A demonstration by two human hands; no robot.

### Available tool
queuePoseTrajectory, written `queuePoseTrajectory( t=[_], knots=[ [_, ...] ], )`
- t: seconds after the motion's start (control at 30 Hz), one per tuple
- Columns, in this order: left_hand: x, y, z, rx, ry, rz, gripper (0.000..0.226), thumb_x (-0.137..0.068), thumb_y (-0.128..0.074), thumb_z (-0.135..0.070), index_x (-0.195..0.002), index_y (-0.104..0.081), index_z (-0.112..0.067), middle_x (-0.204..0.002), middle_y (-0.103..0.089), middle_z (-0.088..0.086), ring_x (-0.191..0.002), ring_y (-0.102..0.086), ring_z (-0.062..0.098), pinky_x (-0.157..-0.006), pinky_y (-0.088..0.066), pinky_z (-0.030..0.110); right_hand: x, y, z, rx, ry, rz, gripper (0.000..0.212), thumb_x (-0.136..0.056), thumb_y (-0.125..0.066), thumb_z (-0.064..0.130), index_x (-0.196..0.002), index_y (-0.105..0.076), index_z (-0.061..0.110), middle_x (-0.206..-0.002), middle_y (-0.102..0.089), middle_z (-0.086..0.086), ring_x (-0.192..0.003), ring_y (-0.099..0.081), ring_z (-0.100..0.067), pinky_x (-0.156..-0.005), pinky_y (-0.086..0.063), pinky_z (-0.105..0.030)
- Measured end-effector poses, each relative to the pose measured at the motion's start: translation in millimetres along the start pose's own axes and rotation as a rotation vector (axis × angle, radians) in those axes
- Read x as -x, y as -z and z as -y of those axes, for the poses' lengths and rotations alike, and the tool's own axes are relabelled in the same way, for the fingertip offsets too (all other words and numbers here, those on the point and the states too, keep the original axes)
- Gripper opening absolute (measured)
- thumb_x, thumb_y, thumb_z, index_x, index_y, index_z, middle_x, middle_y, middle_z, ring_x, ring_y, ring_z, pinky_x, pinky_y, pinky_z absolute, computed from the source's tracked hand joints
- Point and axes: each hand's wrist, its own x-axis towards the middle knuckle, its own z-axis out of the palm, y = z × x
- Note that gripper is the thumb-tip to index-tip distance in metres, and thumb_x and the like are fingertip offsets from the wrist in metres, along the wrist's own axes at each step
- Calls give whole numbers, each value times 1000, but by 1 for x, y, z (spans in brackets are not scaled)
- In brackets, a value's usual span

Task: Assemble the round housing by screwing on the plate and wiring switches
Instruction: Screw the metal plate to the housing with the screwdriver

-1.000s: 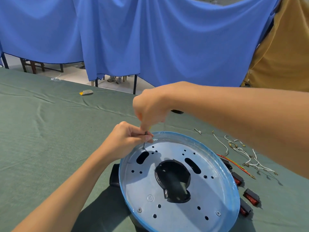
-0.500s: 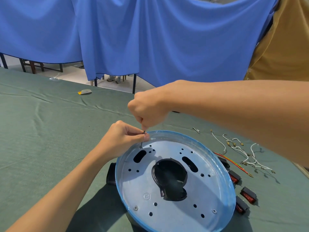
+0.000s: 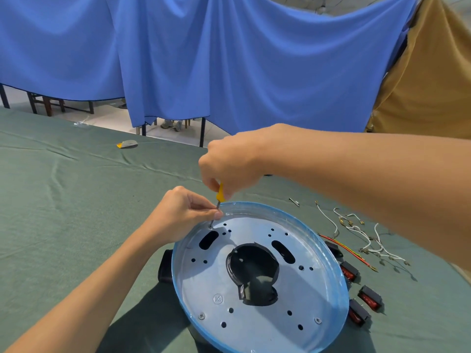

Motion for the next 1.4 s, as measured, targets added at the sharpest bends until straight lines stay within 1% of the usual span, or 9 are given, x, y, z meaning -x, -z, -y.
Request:
queuePoseTrajectory(
  t=[0.13, 0.27, 0.4, 0.53, 0.77, 0.93, 1.03, 1.17, 1.4],
  knots=[
    [-1, 0, 3, 9, 0, -3, 9, -79, -82, -17, -77, -81, -26, -73, -76, -10, -74, -72, 3, -78, -57, 31, -6, -4, 7, -55, 35, -62, 43, -95, -55, 23, -61, -29, 23, -67, -33, 2, -57, -42, -18, -48, -30, -28],
    [0, -2, 2, -6, -22, 9, 12, -79, -82, -18, -77, -80, -29, -73, -76, -11, -72, -70, 0, -82, -59, 38, -26, -3, 11, -151, -131, 131, 27, -93, -43, 13, -67, -50, 14, -63, -60, 2, -42, -55, -11, -37, -34, -17],
    [-2, -3, 4, -25, -27, 7, 5, -80, -81, -20, -85, -82, -20, -76, -77, -5, -82, -74, 22, -81, -57, 49, -23, -3, 4, -301, -220, 247, 31, -98, -40, 19, -78, -63, 10, -75, -73, 0, -40, -49, -13, -42, -39, -17],
    [-3, -3, 6, -69, -64, 19, 4, -84, -79, -22, -85, -82, -23, -80, -75, 15, -69, -58, 18, -81, -52, 54, -7, -9, 1, -161, -125, 74, 36, -90, -62, 41, -67, -51, 16, -65, -54, 1, -51, -51, -15, -45, -36, -23],
    [-2, -3, 7, -46, -67, 55, 7, -87, -75, -16, -83, -81, -18, -77, -77, 5, -74, -71, 28, -82, -55, 55, -6, -5, 5, -99, 7, -38, 43, -92, -56, 19, -58, -30, 20, -62, -36, 0, -58, -40, -18, -49, -33, -28],
    [-1, -4, 4, -41, -75, -61, 11, -78, -83, -21, -74, -80, -31, -69, -75, -13, -67, -67, -4, -68, -54, 23, -29, 3, 5, -265, -200, 247, 22, -95, -53, 22, -78, -63, 12, -67, -64, 5, -32, -48, -6, -31, -34, -11],
    [-2, -4, 2, -73, -70, -61, 6, -78, -83, -21, -84, -82, -20, -71, -76, -12, -68, -69, 2, -67, -54, 27, -30, 3, 1, -419, -293, 351, 27, -99, -47, 26, -98, -67, 8, -75, -68, 1, -31, -43, -10, -36, -36, -10],
    [-1, -3, 2, -91, -76, -53, 6, -80, -81, -20, -85, -82, -18, -73, -76, -8, -67, -64, 10, -67, -52, 34, -12, -2, -4, -337, -197, 204, 32, -94, -57, 37, -81, -61, 9, -75, -70, -4, -54, -59, -18, -51, -48, -23],
    [-1, -2, 3, -32, -44, -42, 4, -80, -82, -19, -79, -81, -23, -70, -75, -14, -67, -67, -5, -65, -50, 15, -1, 0, 2, -77, 51, -97, 47, -90, -60, 14, -56, -27, 20, -64, -30, 0, -55, -37, -23, -50, -32, -29]
  ],
)
